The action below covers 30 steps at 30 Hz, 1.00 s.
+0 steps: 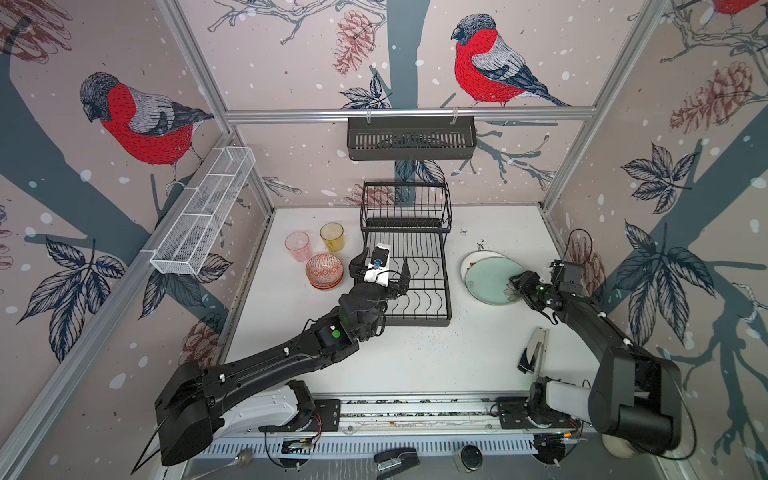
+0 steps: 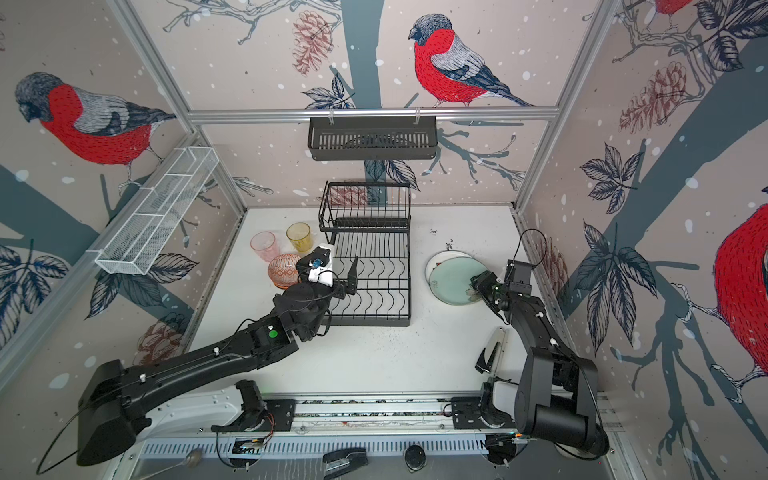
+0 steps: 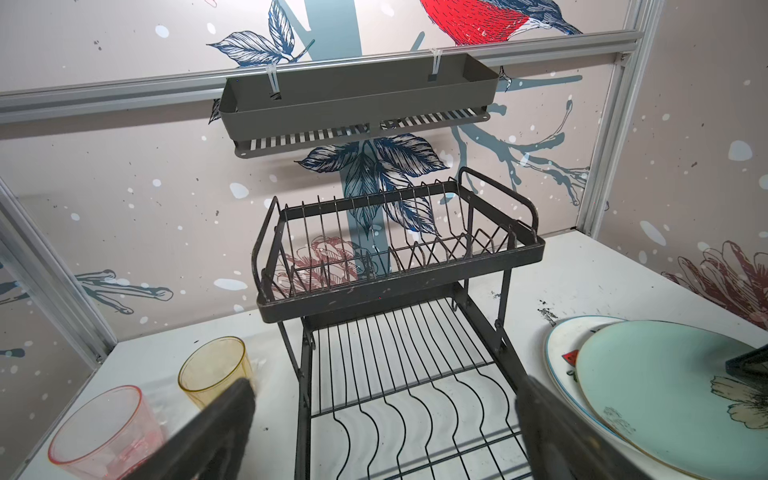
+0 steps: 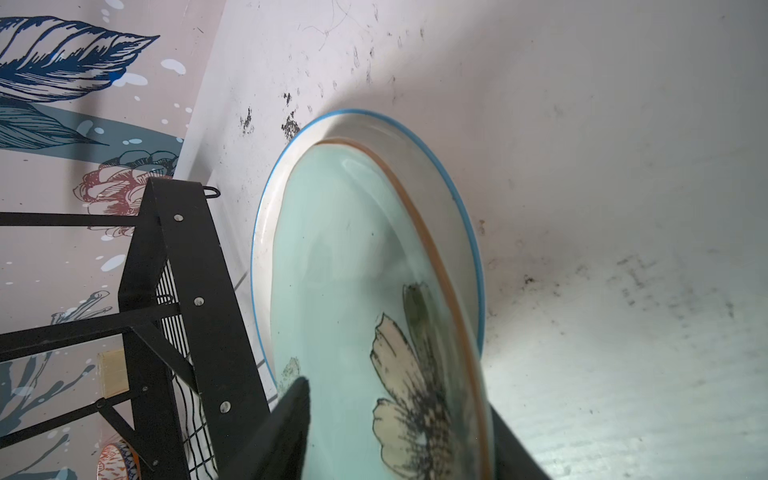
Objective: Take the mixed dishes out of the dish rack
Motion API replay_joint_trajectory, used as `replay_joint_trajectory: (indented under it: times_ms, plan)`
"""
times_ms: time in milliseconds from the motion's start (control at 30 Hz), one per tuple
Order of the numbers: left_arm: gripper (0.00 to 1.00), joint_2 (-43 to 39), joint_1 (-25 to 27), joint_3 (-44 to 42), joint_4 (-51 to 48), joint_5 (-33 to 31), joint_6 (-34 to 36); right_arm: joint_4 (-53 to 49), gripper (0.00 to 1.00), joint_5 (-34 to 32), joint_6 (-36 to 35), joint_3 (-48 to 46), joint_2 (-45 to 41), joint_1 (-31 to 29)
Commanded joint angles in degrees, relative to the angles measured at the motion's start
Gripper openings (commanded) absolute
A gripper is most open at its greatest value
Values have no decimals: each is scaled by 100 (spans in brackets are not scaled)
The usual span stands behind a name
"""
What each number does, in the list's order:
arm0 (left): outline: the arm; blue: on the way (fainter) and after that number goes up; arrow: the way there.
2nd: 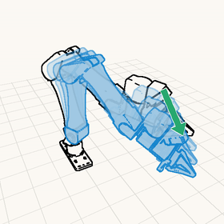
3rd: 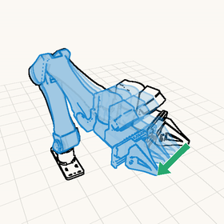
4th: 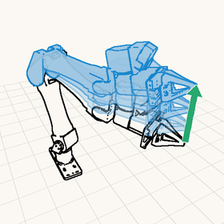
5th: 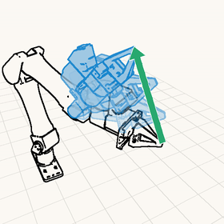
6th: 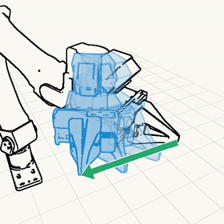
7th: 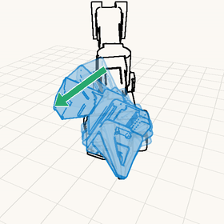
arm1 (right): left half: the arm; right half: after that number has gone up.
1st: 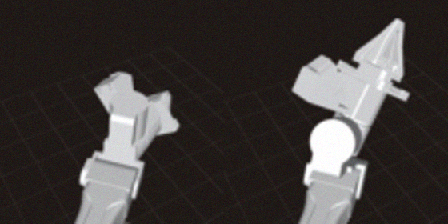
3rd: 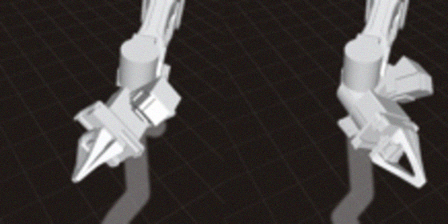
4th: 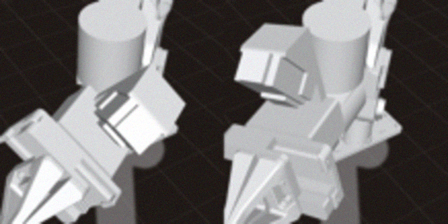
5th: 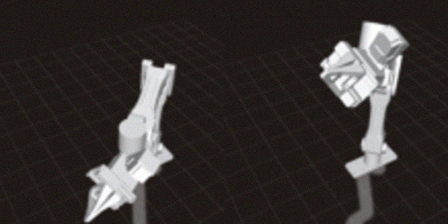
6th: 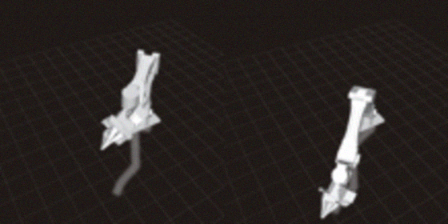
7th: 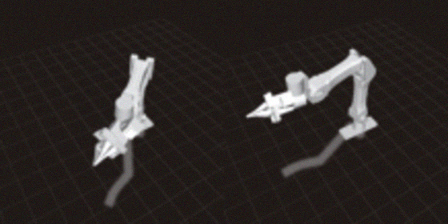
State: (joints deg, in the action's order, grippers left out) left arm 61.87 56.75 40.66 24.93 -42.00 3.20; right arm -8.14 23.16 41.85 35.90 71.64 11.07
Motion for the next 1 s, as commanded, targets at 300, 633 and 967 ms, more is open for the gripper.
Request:
replay_joint_trajectory:
  times_ms: [300,633,967]
  plan:
    - [98,-13,-237,-109,69,237,-232,-485,93,-553,-353,465,216,-249]
    - [97,-292,-1500,-394,-179,746,-829,393,94,-1313,-647,325,-313,-738]
    - [98,-544,-3256,-904,441,842,-1137,2737,96,-2579,-851,-476,-1085,-1519]
